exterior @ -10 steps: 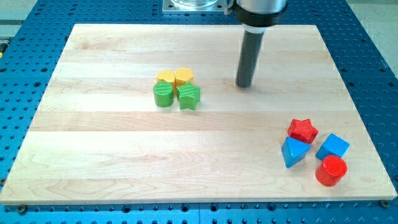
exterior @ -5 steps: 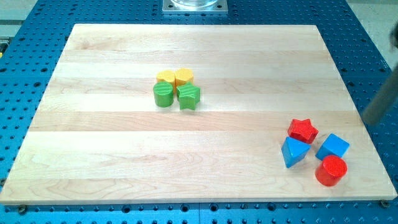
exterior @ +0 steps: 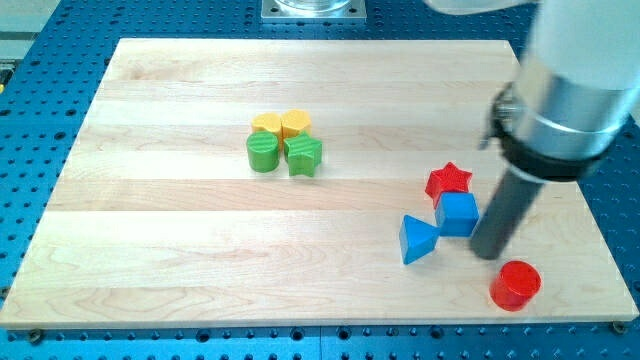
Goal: Push the cube into the yellow and green blocks
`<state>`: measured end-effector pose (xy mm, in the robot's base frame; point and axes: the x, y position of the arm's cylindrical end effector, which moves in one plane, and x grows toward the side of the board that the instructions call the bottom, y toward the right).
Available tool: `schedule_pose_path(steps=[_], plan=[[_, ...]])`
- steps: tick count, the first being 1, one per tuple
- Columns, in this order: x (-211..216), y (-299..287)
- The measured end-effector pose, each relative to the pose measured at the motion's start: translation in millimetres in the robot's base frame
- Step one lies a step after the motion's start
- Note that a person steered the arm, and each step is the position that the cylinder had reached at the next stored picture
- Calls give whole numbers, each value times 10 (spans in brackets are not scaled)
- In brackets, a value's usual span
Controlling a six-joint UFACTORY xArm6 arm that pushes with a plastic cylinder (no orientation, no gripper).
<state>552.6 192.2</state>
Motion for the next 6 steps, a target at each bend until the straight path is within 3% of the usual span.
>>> schedule_pose_path(steps=[1, 2, 3, 5, 6], plan=[[-157, -308], [-294, -1165], [-462, -1581], [-441, -906], [-684, -895]])
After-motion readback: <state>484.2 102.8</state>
